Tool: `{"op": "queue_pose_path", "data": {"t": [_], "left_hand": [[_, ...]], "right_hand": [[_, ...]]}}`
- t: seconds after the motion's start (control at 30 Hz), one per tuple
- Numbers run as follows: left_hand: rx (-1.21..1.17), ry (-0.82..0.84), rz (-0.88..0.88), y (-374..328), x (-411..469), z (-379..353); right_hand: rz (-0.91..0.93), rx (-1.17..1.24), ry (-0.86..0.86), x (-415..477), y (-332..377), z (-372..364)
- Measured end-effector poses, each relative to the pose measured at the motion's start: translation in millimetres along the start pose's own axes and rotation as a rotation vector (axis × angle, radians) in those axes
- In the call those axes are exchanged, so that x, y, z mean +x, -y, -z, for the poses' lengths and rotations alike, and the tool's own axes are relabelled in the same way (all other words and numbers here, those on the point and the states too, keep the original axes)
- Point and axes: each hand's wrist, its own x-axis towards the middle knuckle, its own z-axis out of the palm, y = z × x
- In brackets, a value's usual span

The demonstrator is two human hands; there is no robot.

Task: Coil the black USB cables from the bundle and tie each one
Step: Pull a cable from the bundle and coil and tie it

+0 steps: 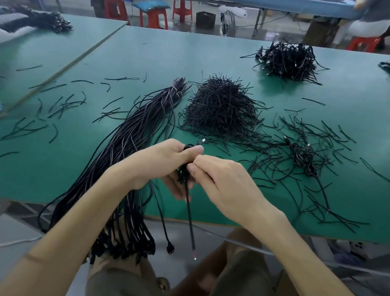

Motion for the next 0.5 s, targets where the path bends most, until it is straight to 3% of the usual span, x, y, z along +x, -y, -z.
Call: {"op": "queue_pose_path", "data": {"t": [0.23,0.33,0.4,0.5], "left_hand": [[-0.179,0.022,-0.115,14,1,7],[-0.281,0.122,-0.251,20,-5,13],[-0.237,0.175,-0.359,21,-9,14],[-0.130,0.120,-0.403,21,-11,15]], "right_hand": [[-0.063,0.129,-0.090,-3,-13,-5],[-0.087,0.253,-0.135,-3,-16,-4],[-0.087,0.308,-0.160,-2,-16,-4],[-0.081,0.349,-0.169,1,-13,-4]]}}
